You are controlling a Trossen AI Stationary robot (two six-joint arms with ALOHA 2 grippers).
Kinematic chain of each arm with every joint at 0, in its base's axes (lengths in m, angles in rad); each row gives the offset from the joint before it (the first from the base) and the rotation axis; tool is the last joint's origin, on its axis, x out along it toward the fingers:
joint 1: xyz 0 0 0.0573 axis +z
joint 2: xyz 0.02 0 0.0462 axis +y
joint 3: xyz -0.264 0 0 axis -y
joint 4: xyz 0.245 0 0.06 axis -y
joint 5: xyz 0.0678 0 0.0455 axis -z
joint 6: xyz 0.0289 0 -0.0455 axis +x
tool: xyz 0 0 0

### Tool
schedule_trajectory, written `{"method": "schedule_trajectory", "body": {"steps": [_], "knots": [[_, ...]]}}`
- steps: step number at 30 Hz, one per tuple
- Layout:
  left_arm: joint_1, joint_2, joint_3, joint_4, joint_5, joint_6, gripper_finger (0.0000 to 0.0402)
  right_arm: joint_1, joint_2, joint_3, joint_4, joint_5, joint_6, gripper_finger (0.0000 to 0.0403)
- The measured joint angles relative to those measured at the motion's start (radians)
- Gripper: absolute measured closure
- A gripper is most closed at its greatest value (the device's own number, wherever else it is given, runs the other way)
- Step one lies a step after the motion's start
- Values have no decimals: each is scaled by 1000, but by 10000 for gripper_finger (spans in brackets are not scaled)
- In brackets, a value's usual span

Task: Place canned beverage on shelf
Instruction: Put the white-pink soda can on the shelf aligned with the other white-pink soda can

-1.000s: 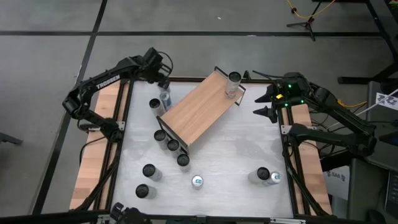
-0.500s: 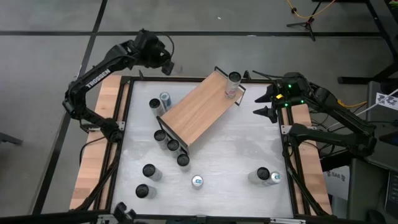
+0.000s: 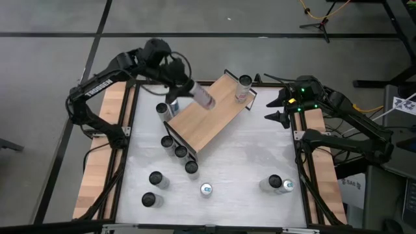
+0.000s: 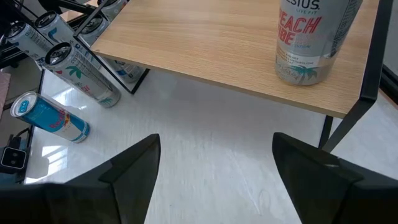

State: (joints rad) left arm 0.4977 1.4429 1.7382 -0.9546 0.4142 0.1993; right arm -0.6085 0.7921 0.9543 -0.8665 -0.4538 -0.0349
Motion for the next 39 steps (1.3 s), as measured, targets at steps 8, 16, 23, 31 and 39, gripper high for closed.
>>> {"method": "schedule_trajectory", "body": {"steps": [8, 16, 23, 31, 39], "knots": [[-81, 0, 0, -164, -96, 18, 162, 0, 0, 0, 0, 0, 0, 98], [-133, 0, 0, -309, -222, -66, 162, 0, 0, 0, 0, 0, 0, 98], [-169, 0, -19, -349, -223, -97, 162, 0, 0, 0, 0, 0, 0, 98], [-201, 0, -27, -346, -264, -119, 161, 0, 0, 0, 0, 0, 0, 98], [-207, 0, -27, -347, -294, -119, 146, 0, 0, 0, 0, 0, 0, 98]]}}
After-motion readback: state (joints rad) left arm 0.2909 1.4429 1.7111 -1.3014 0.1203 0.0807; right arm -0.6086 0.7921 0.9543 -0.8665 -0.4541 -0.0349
